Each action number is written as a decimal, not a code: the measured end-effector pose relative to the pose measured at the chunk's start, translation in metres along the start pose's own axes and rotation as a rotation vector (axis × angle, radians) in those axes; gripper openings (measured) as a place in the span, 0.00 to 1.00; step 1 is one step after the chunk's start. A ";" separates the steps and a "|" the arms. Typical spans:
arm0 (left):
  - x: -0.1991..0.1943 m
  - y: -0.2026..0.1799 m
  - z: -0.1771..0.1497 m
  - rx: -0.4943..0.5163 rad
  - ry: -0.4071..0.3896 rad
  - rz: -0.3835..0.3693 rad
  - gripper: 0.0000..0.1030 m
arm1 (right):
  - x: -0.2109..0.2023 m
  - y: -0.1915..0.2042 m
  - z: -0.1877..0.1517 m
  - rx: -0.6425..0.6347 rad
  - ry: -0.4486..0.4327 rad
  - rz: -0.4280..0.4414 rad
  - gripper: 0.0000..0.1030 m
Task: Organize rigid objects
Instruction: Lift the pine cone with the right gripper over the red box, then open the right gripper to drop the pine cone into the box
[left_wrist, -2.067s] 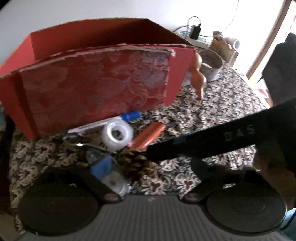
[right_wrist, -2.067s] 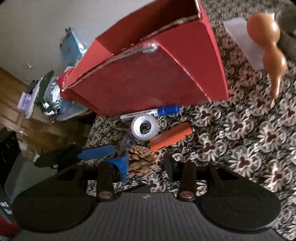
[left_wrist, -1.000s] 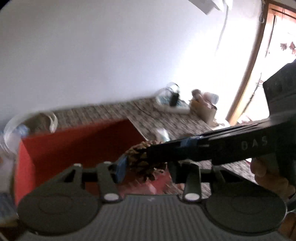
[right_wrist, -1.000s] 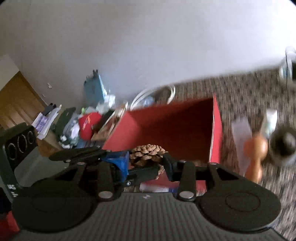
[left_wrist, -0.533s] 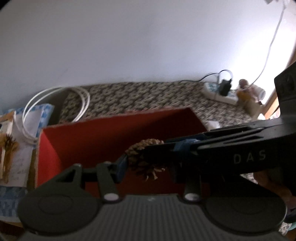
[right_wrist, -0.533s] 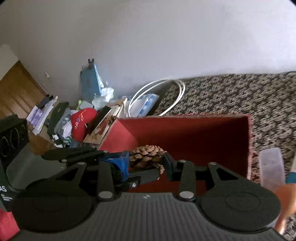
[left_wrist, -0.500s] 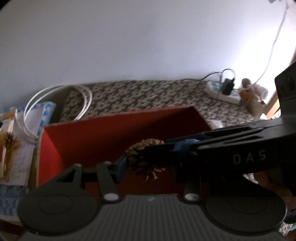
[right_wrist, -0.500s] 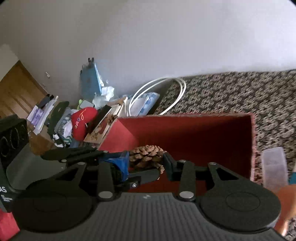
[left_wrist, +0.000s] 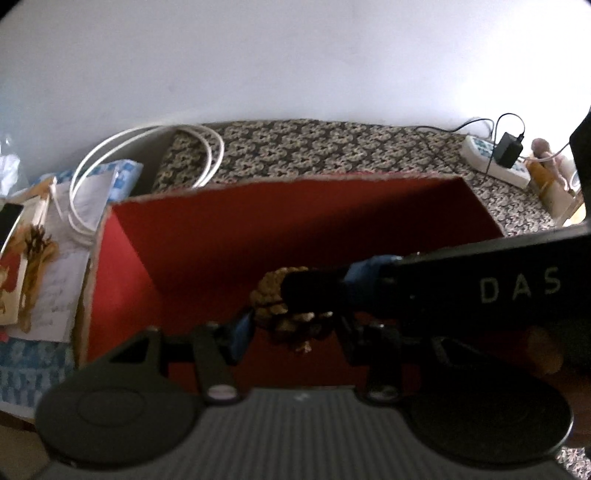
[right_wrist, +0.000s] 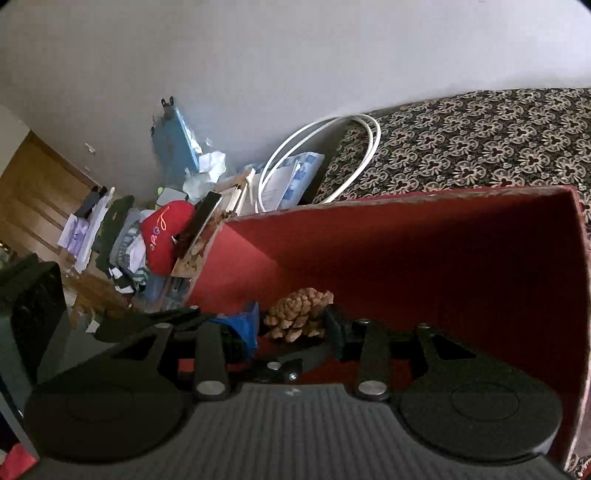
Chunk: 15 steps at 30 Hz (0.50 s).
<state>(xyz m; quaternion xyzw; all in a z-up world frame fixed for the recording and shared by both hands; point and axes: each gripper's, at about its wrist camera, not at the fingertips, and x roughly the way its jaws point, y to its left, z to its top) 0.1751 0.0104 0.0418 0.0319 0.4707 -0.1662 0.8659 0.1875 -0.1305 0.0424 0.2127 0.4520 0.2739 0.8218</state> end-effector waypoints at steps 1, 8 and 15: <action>0.001 0.001 -0.001 -0.004 0.003 0.004 0.46 | 0.003 0.001 0.001 -0.002 0.003 -0.004 0.22; 0.010 0.015 -0.006 -0.037 0.040 0.037 0.63 | 0.017 0.006 0.010 -0.004 -0.030 -0.008 0.23; 0.013 0.017 -0.014 -0.019 0.079 0.059 0.69 | 0.013 -0.014 -0.001 0.003 0.005 -0.195 0.24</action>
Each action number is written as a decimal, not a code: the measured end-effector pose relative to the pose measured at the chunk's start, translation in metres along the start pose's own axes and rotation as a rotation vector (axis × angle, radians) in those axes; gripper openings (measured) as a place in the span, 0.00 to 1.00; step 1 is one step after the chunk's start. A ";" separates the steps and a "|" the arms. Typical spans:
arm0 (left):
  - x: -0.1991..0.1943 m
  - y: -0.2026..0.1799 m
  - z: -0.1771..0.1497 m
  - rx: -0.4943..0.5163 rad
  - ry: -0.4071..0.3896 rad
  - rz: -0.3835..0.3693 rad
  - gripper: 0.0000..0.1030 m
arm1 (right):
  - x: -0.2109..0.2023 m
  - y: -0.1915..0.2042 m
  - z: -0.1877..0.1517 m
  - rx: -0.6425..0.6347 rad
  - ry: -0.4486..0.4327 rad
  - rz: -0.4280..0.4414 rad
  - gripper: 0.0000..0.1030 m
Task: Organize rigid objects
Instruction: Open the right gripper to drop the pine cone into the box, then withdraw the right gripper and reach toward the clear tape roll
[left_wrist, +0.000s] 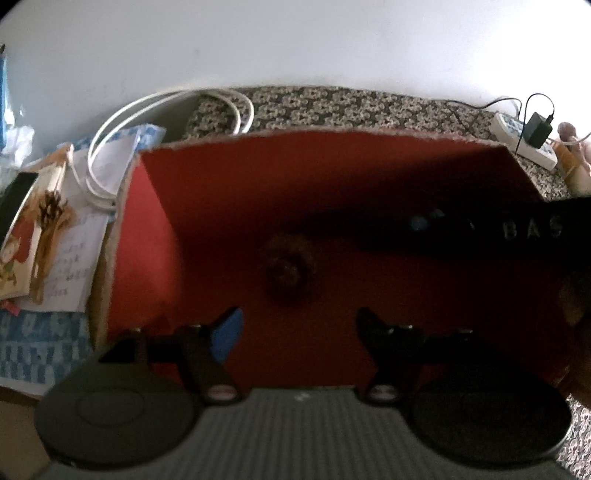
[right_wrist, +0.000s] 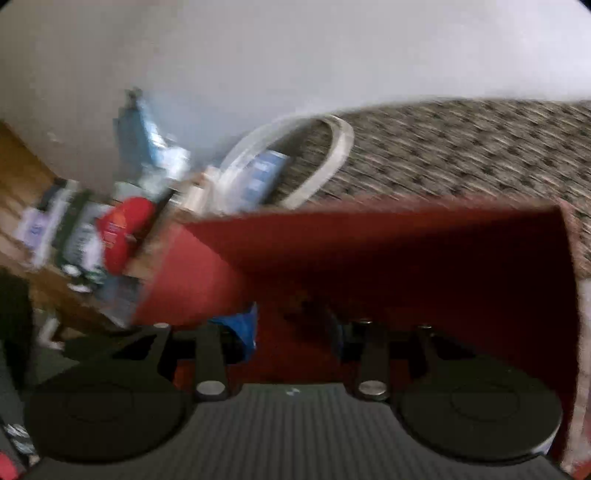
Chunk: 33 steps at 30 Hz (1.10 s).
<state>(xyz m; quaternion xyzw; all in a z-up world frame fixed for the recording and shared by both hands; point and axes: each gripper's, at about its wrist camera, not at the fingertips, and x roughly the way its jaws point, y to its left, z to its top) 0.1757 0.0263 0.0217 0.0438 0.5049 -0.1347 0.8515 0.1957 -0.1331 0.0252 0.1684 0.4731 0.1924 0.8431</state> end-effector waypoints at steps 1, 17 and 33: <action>0.000 -0.001 0.000 0.010 -0.003 0.012 0.69 | -0.002 -0.006 -0.003 0.011 0.012 -0.020 0.24; -0.031 -0.033 -0.029 0.164 -0.065 0.081 0.69 | -0.062 0.003 -0.059 -0.067 -0.072 -0.088 0.21; -0.145 -0.054 -0.123 -0.003 -0.211 0.095 0.76 | -0.173 0.013 -0.169 -0.203 -0.268 0.086 0.27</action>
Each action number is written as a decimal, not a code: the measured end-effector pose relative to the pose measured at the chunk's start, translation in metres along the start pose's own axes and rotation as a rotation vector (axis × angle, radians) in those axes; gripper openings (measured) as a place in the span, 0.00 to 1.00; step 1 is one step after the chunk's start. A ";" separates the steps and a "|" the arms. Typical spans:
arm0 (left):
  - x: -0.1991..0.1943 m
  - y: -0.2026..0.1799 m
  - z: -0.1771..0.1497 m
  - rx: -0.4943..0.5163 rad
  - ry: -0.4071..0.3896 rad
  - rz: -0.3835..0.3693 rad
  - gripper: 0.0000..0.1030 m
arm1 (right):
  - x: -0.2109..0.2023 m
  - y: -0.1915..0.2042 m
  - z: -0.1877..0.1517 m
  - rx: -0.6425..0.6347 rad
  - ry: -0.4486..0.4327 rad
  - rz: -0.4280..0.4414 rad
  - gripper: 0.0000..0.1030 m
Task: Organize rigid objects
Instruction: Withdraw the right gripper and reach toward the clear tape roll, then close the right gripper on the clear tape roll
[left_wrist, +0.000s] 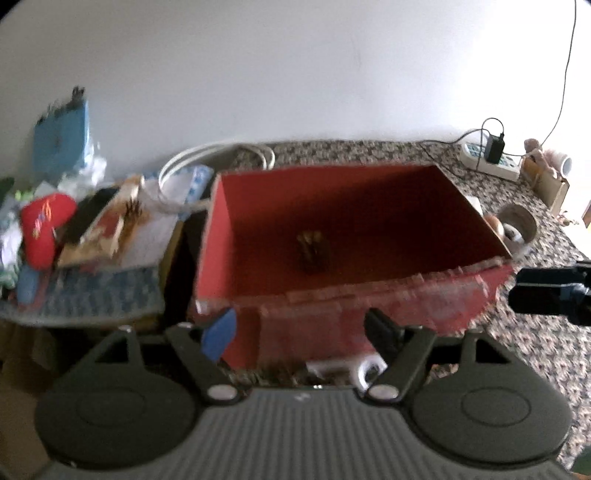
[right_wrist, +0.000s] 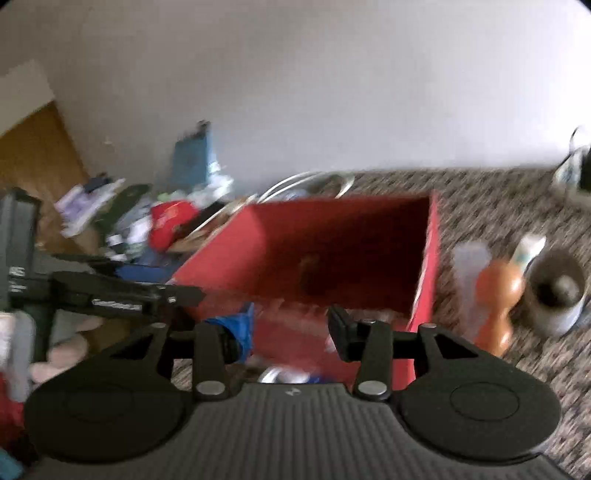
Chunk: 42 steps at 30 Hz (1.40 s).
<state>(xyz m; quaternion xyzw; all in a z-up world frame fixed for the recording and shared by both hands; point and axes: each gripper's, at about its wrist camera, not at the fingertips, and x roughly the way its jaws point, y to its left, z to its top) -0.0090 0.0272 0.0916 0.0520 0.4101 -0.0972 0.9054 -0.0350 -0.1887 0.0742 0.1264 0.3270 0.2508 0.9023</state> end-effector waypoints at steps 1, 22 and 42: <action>-0.003 -0.004 -0.009 -0.006 0.008 -0.003 0.77 | 0.000 -0.002 -0.005 0.005 0.019 0.007 0.27; 0.034 -0.010 -0.084 0.025 0.063 -0.136 0.76 | 0.055 -0.002 -0.067 0.131 0.115 -0.089 0.24; 0.073 -0.027 -0.070 0.194 0.070 -0.321 0.62 | 0.106 -0.005 -0.061 0.174 0.128 -0.235 0.21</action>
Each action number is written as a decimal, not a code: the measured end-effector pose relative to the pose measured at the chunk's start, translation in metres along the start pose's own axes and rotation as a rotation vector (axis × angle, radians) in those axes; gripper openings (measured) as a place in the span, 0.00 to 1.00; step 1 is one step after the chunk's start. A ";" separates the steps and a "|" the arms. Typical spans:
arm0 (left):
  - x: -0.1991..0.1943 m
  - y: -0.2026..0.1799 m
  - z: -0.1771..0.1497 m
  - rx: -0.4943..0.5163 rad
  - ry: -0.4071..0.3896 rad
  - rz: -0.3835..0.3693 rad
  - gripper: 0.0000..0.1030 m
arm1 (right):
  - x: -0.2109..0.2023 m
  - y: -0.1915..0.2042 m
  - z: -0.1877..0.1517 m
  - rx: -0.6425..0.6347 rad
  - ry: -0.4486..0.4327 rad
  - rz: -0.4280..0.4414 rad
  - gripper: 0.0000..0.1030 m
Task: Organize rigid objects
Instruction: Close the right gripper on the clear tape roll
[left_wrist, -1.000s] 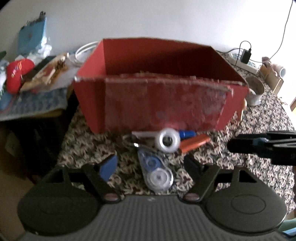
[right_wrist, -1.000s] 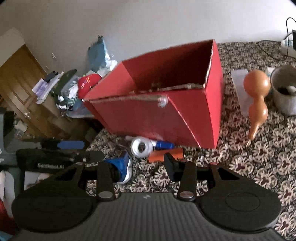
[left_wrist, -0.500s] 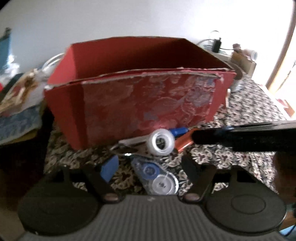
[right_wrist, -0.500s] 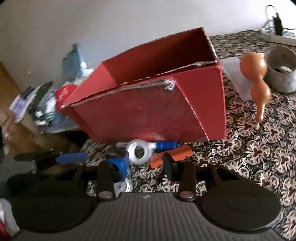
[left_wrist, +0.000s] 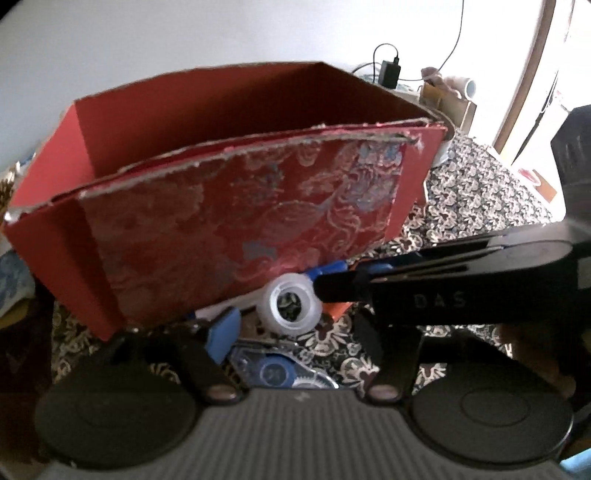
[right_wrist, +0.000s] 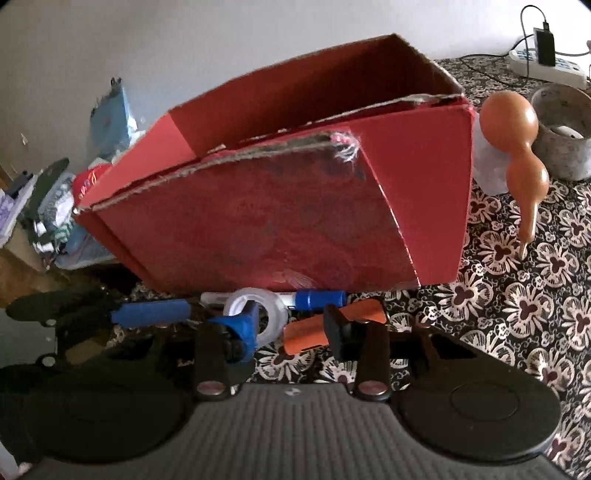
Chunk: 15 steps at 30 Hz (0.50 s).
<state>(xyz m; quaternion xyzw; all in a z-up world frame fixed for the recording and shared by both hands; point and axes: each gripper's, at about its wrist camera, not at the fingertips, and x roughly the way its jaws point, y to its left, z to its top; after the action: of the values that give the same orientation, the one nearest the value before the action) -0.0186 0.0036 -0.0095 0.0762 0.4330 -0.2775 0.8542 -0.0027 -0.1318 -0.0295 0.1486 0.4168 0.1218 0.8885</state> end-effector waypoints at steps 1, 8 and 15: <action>0.001 0.000 0.000 -0.007 0.004 -0.006 0.61 | 0.001 0.000 0.002 -0.007 0.008 0.002 0.21; 0.011 0.000 0.002 -0.038 0.031 -0.016 0.47 | 0.004 -0.008 0.006 -0.016 0.044 0.055 0.19; 0.017 0.001 0.003 -0.061 0.042 -0.011 0.36 | 0.012 -0.013 0.007 -0.011 0.069 0.103 0.14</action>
<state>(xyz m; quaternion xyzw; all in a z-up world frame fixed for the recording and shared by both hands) -0.0083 -0.0035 -0.0214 0.0535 0.4595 -0.2671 0.8454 0.0111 -0.1407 -0.0383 0.1607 0.4385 0.1747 0.8668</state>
